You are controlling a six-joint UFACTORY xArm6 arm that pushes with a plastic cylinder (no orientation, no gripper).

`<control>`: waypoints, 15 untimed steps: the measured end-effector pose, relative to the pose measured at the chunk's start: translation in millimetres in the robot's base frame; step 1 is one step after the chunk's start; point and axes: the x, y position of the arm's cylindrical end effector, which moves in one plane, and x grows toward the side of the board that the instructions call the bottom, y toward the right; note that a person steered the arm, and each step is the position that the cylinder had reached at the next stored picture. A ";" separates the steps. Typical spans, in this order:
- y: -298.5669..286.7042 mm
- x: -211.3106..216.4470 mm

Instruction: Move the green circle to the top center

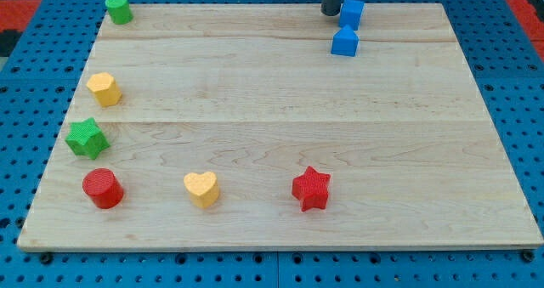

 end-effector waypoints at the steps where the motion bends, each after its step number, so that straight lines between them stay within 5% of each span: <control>1: -5.4 0.8; 3: -1.3 2.5; 6: -394.7 59.6; 7: -407.4 56.5; 9: -388.5 -16.0; 11: -216.0 30.1; 15: -131.7 54.2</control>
